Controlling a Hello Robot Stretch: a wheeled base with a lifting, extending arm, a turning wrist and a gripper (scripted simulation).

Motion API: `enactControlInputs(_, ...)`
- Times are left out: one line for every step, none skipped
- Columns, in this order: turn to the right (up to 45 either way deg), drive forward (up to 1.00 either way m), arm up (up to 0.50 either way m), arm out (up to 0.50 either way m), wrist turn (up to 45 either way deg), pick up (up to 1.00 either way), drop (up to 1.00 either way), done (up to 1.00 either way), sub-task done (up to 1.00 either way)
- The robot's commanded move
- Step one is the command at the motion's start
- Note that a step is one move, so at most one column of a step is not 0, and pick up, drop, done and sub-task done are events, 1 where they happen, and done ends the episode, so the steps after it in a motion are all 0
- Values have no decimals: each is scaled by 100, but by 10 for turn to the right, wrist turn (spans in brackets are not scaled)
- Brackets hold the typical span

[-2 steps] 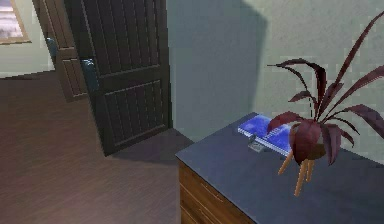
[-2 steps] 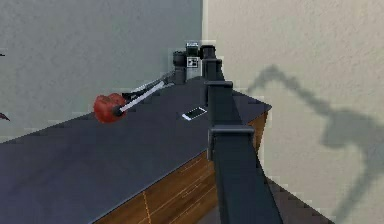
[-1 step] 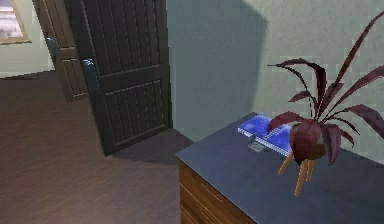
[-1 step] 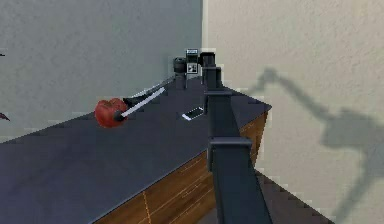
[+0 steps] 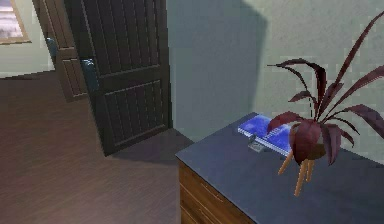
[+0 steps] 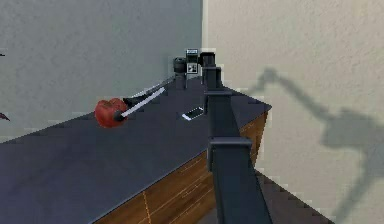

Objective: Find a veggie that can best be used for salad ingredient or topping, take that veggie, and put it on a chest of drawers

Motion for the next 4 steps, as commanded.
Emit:
enactControlInputs(0, 0, 0, 0, 0, 0, 100, 0, 0)
enactControlInputs(0, 0, 4, 0, 0, 0, 0, 0, 0)
enactControlInputs(0, 0, 0, -8, 0, 0, 0, 0, 0)
enactControlInputs(0, 0, 0, 0, 0, 0, 0, 100, 0)
